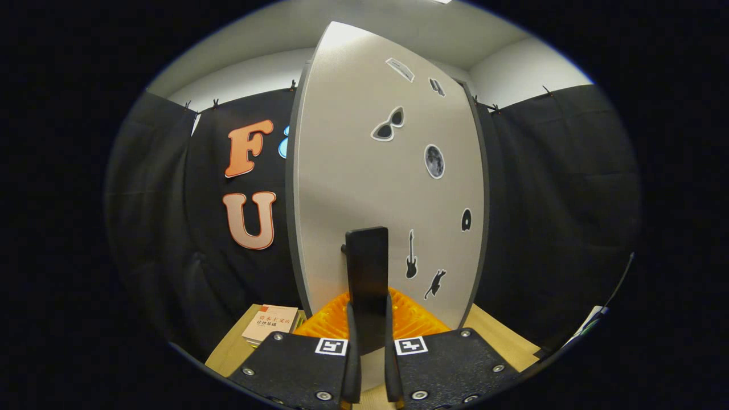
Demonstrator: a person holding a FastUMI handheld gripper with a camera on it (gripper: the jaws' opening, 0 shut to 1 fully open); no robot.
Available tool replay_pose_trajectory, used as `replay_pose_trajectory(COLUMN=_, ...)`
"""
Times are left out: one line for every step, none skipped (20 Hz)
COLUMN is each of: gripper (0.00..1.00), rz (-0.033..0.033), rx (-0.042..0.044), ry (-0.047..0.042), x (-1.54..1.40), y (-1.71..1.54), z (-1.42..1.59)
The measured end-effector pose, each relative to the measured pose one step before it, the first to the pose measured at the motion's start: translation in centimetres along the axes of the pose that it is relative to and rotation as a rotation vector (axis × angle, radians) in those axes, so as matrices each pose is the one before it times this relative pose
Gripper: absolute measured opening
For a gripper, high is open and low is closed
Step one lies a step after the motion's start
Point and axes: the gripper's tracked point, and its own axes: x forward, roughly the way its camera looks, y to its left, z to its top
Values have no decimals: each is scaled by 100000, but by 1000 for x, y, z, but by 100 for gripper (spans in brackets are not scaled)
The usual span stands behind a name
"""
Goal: Open the shoe cabinet door, grab the shoes and put them into the shoe cabinet, then close the shoe cabinet door.
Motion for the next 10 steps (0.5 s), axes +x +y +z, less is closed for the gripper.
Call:
replay_pose_trajectory(gripper=16, rz=-250, rx=113, ry=277, x=-396, y=-574, z=-100)
replay_pose_trajectory(gripper=15, rz=-290, rx=-4, ry=-112, x=-370, y=-564, z=-24)
replay_pose_trajectory(gripper=15, rz=-356, rx=146, ry=-266, x=-343, y=-701, z=12)
replay_pose_trajectory(gripper=14, rz=-293, rx=-217, ry=128, x=-396, y=-593, z=-71)
replay_pose_trajectory(gripper=14, rz=-283, rx=153, ry=-382, x=-334, y=-591, z=-18)
replay_pose_trajectory(gripper=14, rz=-281, rx=-355, ry=-31, x=-339, y=-695, z=15)
replay_pose_trajectory(gripper=14, rz=-93, rx=-325, ry=-318, x=-452, y=-824, z=-17)
replay_pose_trajectory(gripper=14, rz=149, rx=-170, ry=-174, x=-552, y=-924, z=-65)
replay_pose_trajectory(gripper=14, rz=74, rx=507, ry=-83, x=-482, y=-956, z=4)
replay_pose_trajectory(gripper=14, rz=78, rx=604, ry=-23, x=-271, y=-1052, z=-26)
